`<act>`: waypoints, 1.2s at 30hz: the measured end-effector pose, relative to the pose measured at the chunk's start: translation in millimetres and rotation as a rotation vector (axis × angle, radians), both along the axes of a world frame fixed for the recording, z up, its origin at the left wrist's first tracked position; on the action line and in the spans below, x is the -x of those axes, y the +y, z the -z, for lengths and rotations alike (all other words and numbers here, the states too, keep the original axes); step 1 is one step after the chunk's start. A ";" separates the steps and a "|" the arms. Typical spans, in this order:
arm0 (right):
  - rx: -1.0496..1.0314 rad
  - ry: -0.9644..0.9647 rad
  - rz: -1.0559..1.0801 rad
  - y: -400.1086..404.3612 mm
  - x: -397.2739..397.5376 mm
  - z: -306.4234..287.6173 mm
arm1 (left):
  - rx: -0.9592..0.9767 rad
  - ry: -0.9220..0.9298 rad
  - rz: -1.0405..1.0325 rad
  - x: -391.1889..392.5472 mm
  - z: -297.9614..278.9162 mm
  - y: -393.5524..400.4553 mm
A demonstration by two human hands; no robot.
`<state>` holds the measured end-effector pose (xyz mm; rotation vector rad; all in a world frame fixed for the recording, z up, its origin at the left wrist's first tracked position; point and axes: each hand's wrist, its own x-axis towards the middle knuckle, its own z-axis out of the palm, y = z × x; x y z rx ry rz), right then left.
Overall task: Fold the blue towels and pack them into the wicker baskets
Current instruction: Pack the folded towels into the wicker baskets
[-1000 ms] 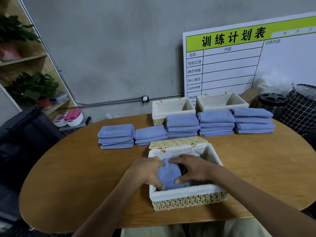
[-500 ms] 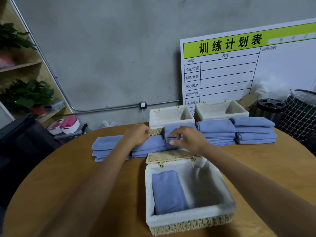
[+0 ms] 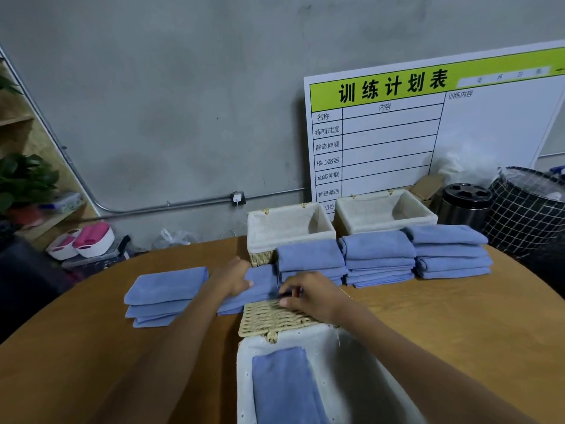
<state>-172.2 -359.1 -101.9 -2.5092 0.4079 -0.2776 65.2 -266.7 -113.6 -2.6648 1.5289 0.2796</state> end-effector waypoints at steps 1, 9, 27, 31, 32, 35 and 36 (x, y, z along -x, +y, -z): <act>0.003 0.005 0.009 0.4 0.0 0.0 | 0.008 0.029 0.007 -0.2 -3.1 0.7; 0.042 -0.091 0.080 7.2 7.4 -15.0 | 0.208 0.040 0.075 21.1 -71.1 40.5; -0.863 -0.276 0.289 50.8 105.3 -60.2 | 0.846 1.235 -0.391 223.8 -86.7 108.4; -0.705 -0.061 0.211 51.0 141.0 -55.6 | 0.652 1.228 -0.311 240.5 -65.7 120.9; -0.582 0.017 0.183 52.8 146.2 -52.8 | 0.600 1.190 -0.299 245.2 -58.6 122.2; -0.214 0.164 0.156 61.6 147.4 -42.2 | 0.520 0.990 -0.262 257.5 -41.7 121.5; -0.140 0.202 0.151 65.1 143.1 -37.8 | 0.504 0.921 -0.231 258.6 -36.7 120.5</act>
